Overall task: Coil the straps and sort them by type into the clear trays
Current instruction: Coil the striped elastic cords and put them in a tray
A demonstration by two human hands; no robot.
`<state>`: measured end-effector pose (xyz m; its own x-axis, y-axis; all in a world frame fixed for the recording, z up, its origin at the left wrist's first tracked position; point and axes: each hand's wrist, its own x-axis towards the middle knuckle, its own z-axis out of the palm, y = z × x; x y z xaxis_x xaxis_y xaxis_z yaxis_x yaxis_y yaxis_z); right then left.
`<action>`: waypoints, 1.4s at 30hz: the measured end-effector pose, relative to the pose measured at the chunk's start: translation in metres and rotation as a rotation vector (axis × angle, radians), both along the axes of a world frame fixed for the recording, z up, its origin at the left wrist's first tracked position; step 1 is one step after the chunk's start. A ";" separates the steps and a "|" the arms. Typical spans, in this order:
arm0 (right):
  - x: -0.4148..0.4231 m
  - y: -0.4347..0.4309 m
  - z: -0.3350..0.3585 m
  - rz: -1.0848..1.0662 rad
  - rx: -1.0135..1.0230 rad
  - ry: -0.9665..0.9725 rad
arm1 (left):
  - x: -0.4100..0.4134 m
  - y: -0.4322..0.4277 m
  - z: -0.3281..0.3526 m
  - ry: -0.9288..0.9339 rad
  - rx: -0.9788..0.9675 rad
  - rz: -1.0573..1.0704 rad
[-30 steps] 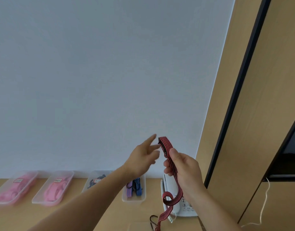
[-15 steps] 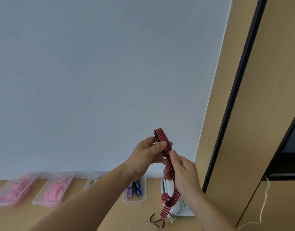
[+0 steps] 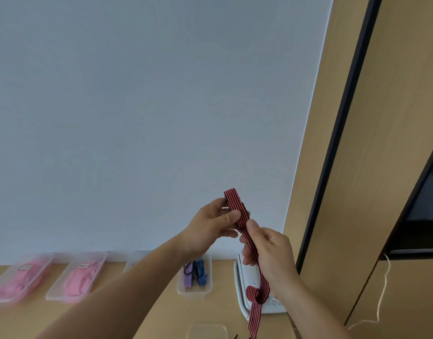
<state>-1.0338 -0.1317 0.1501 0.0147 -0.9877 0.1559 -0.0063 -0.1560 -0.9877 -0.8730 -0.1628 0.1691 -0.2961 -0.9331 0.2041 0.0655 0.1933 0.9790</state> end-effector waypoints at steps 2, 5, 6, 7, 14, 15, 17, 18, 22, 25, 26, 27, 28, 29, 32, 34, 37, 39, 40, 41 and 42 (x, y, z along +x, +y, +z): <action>-0.001 0.000 0.000 0.004 0.020 0.002 | 0.004 -0.001 -0.001 -0.132 -0.072 0.036; -0.002 0.001 0.001 0.008 0.042 -0.001 | 0.007 0.000 -0.003 -0.351 -0.206 0.099; -0.002 0.001 0.002 0.010 0.047 -0.005 | 0.007 0.001 -0.005 -0.426 -0.254 0.135; -0.001 0.001 0.003 0.013 0.052 -0.009 | 0.006 0.002 -0.006 -0.500 -0.306 0.172; 0.003 0.001 0.006 0.032 0.118 -0.036 | 0.003 0.007 -0.016 -0.857 -0.783 0.411; 0.004 0.001 0.007 0.038 0.124 -0.041 | 0.004 0.006 -0.017 -0.901 -0.880 0.417; 0.005 0.002 0.007 0.052 0.132 -0.054 | 0.006 0.006 -0.018 -0.955 -1.052 0.428; 0.006 0.002 0.007 0.058 0.134 -0.061 | 0.006 0.006 -0.019 -0.964 -1.111 0.446; 0.008 0.002 0.006 0.066 0.134 -0.090 | 0.008 0.002 -0.023 -0.887 -1.115 0.454; 0.006 0.000 0.008 0.065 0.101 -0.113 | 0.006 0.005 -0.018 -0.521 -0.648 0.385; 0.005 -0.001 0.008 0.062 0.080 -0.104 | 0.003 0.007 -0.012 -0.327 -0.386 0.301; 0.004 -0.001 0.008 0.061 0.056 -0.089 | 0.001 0.008 -0.005 -0.130 -0.146 0.213; 0.004 -0.001 0.008 0.065 0.031 -0.075 | 0.001 0.008 0.002 0.015 0.038 0.137; 0.004 -0.001 0.008 0.076 0.008 -0.061 | 0.001 0.007 0.007 0.069 0.143 0.061; 0.004 0.001 0.007 0.130 -0.053 -0.041 | -0.002 0.013 0.015 0.040 0.143 -0.069; 0.004 0.001 0.008 0.140 -0.063 -0.046 | -0.004 0.014 0.017 0.075 0.092 -0.054; 0.001 -0.002 0.009 0.125 -0.057 -0.057 | -0.008 0.013 0.022 0.067 -0.021 0.042; 0.001 -0.003 0.010 0.118 -0.066 -0.061 | -0.009 0.012 0.024 0.067 -0.071 0.065; 0.001 -0.004 0.011 0.119 -0.075 -0.060 | -0.009 0.012 0.025 0.074 -0.087 0.075; 0.002 -0.005 0.011 0.122 -0.084 -0.053 | -0.010 0.012 0.026 0.091 -0.097 0.084; 0.002 -0.005 0.010 0.130 -0.089 -0.035 | -0.009 0.011 0.027 0.115 -0.102 0.092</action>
